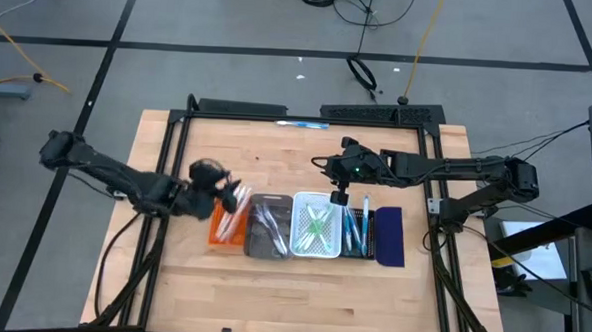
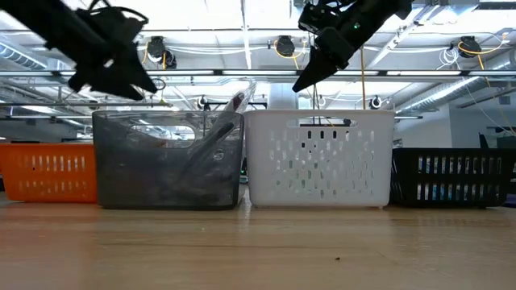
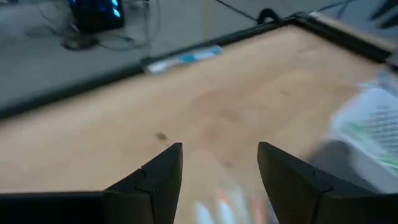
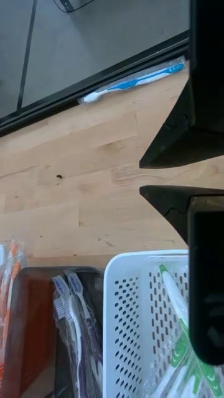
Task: Pick & Place Toothbrushes
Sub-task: Put the blue toothbrush into the right black bin
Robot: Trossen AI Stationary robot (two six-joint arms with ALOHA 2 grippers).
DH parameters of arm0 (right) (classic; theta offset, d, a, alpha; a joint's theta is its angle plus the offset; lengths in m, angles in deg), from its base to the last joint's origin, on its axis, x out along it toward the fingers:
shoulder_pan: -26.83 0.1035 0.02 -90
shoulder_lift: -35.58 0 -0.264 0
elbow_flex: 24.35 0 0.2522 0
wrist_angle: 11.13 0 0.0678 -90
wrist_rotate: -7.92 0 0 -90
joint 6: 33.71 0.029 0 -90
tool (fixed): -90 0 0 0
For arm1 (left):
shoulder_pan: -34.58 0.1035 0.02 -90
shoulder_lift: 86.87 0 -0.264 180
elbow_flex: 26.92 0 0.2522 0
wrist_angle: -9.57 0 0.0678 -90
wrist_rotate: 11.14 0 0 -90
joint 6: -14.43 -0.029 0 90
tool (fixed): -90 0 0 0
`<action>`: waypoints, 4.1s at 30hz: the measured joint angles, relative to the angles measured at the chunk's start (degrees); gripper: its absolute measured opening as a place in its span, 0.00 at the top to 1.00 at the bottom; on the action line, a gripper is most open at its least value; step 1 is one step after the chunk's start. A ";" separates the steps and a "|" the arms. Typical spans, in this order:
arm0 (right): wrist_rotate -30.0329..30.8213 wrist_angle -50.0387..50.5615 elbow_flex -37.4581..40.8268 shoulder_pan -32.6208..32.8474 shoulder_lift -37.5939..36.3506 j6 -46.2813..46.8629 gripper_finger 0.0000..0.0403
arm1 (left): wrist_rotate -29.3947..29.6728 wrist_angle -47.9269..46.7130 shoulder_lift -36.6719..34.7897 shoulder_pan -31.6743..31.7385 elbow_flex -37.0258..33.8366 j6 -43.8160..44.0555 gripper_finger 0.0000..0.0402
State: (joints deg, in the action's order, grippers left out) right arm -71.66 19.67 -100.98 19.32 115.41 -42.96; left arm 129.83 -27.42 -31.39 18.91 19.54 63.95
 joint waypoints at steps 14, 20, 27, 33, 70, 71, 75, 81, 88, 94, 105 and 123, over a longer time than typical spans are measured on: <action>-0.15 0.01 0.01 0.09 0.00 2.58 0.88 | -37.59 28.09 8.94 41.36 1.60 -54.20 0.48; -0.08 0.00 0.02 0.09 0.00 2.56 0.88 | -40.46 25.13 22.33 50.53 9.24 -63.26 0.48; -0.02 0.00 0.02 0.11 0.00 2.58 0.88 | -40.47 24.73 36.37 53.82 19.41 -76.16 0.48; 0.00 0.00 0.02 0.11 0.00 2.44 0.88 | -40.47 24.71 44.87 53.96 26.83 -83.11 0.48; 0.04 -9.62 5.97 0.09 0.00 -2.01 0.88 | -42.14 18.93 62.61 53.06 42.85 -90.72 0.48; 0.04 -9.62 5.97 0.09 0.00 -2.01 0.88 | -42.19 19.18 62.61 53.21 42.85 -90.52 0.48; 0.04 -9.62 5.97 0.09 0.00 -2.01 0.88 | -43.40 19.10 62.54 53.27 42.85 -90.56 0.48; 0.03 -9.54 5.97 0.09 0.00 -1.99 0.88 | -47.09 17.28 63.07 54.73 42.84 -93.02 0.55; 0.04 -9.55 5.97 0.09 0.00 -1.97 0.88 | -48.56 17.20 63.07 55.69 42.85 -94.51 0.69; 0.04 -9.53 5.97 0.09 0.00 -1.97 0.88 | -49.47 16.63 63.06 56.31 42.85 -95.01 0.71; 0.03 -9.53 5.99 0.11 0.00 -1.60 0.88 | -46.18 12.79 64.29 57.93 43.85 -95.99 0.71; 0.02 -8.93 5.99 0.11 0.00 -0.57 0.88 | -40.67 0.79 59.15 52.17 43.74 -87.04 0.99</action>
State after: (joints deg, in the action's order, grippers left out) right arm -71.64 10.74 -94.99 19.43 115.41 -43.53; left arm 89.16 -26.64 27.76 71.08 63.28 -23.09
